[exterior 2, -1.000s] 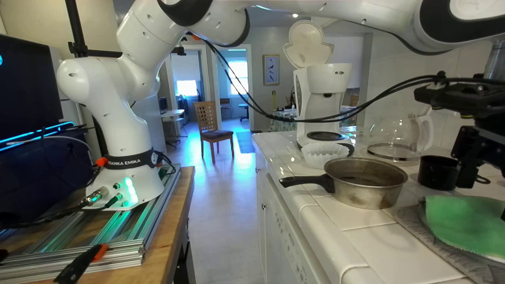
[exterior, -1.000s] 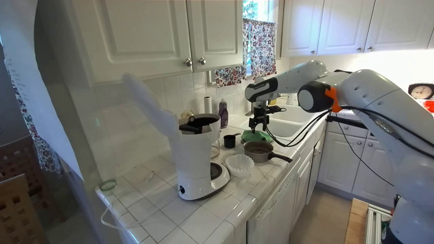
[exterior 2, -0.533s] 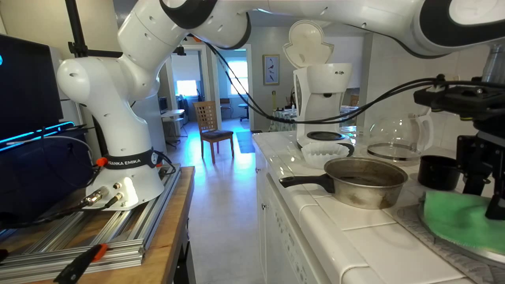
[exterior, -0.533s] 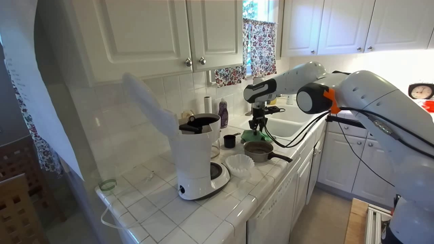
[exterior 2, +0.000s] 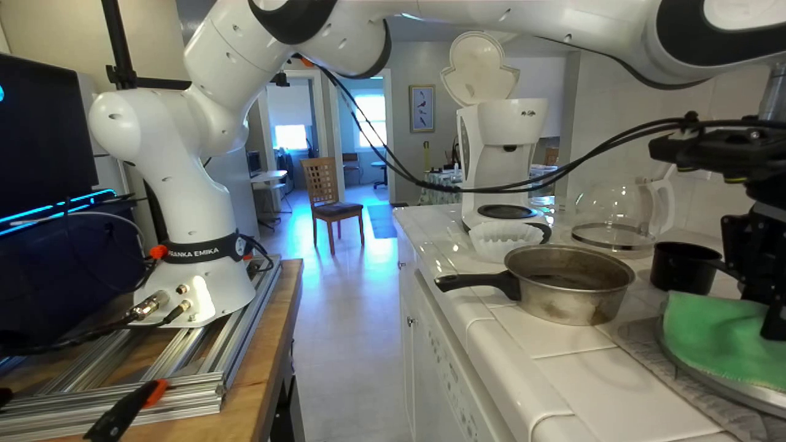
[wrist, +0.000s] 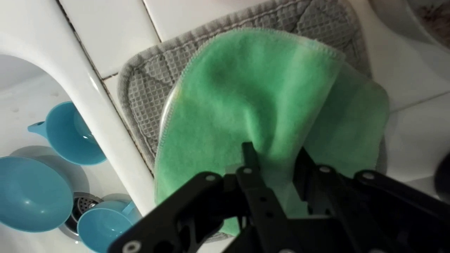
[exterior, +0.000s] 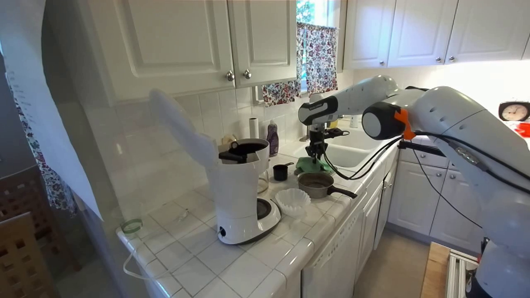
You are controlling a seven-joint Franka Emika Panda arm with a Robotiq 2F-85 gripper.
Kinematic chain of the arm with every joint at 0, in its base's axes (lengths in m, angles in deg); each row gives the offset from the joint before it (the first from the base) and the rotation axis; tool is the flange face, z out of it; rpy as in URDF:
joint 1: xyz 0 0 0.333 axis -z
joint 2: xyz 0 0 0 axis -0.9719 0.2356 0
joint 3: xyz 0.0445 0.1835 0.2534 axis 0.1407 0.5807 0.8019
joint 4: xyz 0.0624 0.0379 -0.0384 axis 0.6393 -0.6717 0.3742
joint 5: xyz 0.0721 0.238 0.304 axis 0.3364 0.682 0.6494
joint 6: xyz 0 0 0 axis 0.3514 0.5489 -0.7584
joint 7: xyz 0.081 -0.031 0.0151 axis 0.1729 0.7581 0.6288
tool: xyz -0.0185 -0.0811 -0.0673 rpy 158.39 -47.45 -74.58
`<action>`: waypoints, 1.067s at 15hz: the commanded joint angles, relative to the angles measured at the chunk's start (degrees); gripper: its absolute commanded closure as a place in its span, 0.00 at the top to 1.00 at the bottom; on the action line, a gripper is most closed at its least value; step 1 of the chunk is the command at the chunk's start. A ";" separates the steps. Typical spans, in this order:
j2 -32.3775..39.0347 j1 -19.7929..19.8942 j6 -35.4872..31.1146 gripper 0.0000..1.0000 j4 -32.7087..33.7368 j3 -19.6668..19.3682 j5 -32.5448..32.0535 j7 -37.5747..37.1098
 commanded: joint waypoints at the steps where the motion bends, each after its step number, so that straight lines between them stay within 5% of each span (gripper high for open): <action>1: 0.56 -0.57 0.76 0.07 2.92 -1.18 -1.02 -1.77; 7: -1.62 -1.39 1.30 0.07 3.00 -1.79 -0.98 -1.16; 16: -12.33 -4.35 2.48 0.07 -5.19 -2.02 -0.34 -0.07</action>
